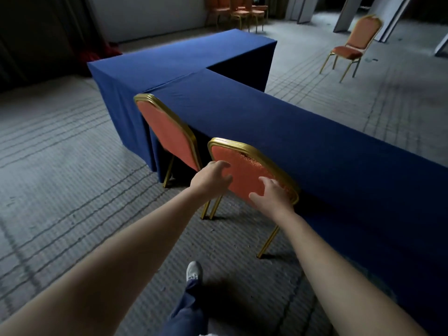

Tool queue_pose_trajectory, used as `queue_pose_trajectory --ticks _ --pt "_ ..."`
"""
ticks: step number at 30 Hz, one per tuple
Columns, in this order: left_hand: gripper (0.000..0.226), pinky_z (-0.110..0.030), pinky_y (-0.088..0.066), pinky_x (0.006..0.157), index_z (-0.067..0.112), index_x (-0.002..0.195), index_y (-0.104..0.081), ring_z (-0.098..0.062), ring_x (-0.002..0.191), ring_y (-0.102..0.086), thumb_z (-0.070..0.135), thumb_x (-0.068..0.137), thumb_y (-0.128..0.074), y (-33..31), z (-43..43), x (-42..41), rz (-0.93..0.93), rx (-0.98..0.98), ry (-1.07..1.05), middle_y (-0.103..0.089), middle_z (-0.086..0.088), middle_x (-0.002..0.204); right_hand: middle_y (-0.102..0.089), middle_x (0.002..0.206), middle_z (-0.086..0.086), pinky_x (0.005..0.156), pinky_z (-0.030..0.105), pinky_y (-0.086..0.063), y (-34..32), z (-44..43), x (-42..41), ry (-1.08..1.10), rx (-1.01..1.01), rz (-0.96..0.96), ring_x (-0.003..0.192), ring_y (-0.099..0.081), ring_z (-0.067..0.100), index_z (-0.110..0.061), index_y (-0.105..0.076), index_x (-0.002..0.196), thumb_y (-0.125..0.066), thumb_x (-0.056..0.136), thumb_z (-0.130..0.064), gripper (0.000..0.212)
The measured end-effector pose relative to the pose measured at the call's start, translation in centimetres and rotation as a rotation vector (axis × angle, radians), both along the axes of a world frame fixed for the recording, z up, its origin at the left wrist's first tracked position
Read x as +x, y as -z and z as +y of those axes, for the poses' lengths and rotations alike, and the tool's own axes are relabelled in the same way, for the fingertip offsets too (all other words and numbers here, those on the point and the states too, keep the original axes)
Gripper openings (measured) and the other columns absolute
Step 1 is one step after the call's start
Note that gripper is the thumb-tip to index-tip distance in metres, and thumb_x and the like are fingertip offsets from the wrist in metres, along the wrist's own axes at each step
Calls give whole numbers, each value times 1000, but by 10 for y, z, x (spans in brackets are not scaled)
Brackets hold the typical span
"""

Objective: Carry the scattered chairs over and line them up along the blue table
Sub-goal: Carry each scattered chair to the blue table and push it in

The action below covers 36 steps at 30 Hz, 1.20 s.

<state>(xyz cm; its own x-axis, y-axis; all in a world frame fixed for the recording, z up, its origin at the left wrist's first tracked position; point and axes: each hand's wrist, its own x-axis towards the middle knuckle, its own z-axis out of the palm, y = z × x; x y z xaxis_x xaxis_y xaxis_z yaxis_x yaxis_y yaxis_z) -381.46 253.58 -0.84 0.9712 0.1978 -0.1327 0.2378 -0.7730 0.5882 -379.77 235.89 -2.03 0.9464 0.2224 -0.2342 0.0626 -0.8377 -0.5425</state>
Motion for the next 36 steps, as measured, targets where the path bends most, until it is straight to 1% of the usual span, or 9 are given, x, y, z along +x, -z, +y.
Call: queue_pose_trajectory --ticks 5,7,10,15,19,25,30,33,36 --pt "43 -33 -48 93 26 133 -53 -18 118 -55 33 91 -51 -12 7 -47 -35 27 -94 -50 1 137 -37 148 5 102 40 -41 -19 9 -23 -60 37 -73 130 -41 26 -20 -37 145 -55 92 -36 58" --pt "43 -35 -49 93 26 129 -56 -18 116 -56 36 87 -50 -18 12 -62 -54 17 -107 -52 2 134 -40 146 5 100 41 -44 -24 14 -33 -76 53 -95 128 -43 25 -22 -39 143 -55 91 -36 56" --pt "56 -39 -51 93 29 126 -58 -16 116 -57 46 76 -43 -22 23 -79 -62 -9 -126 -55 5 131 -41 144 5 102 44 -43 -28 26 -45 -105 74 -98 130 -41 25 -21 -41 143 -57 91 -35 56" --pt "46 -37 -48 96 26 132 -54 -17 118 -55 35 88 -51 -32 38 -79 -58 20 -104 -51 1 138 -40 145 5 100 44 -45 -37 38 -51 -93 71 -118 129 -42 25 -21 -40 143 -57 91 -35 56" --pt "45 -36 -47 97 26 136 -50 -20 120 -54 35 92 -53 -39 49 -56 -77 59 0 -47 -1 140 -41 145 8 102 42 -44 -44 42 -39 25 72 -156 129 -44 27 -19 -42 142 -59 89 -33 58" --pt "55 -35 -48 96 27 140 -45 -19 121 -53 37 88 -60 -26 57 -15 -54 101 179 -46 -2 141 -42 144 8 98 44 -48 -41 45 -29 160 34 -157 126 -47 27 -19 -41 142 -62 87 -34 61" --pt "67 -38 -45 100 24 145 -36 -23 126 -49 34 86 -65 -13 56 36 -16 107 282 -44 -5 143 -38 148 5 90 30 -38 -37 44 5 204 -76 -145 128 -45 26 -19 -33 147 -61 90 -34 66" --pt "72 -40 -47 97 24 146 -33 -26 125 -50 30 84 -67 -4 54 82 -8 127 331 -43 -7 144 -31 153 3 101 37 -38 -27 44 47 197 -91 -126 135 -39 26 -21 -26 150 -60 89 -34 71" --pt "77 -36 -47 95 24 148 -28 -25 129 -46 27 82 -68 7 52 127 -8 172 374 -39 -5 149 -26 157 4 110 40 -32 -12 43 92 167 -103 -69 141 -30 24 -19 -21 152 -61 87 -31 77"
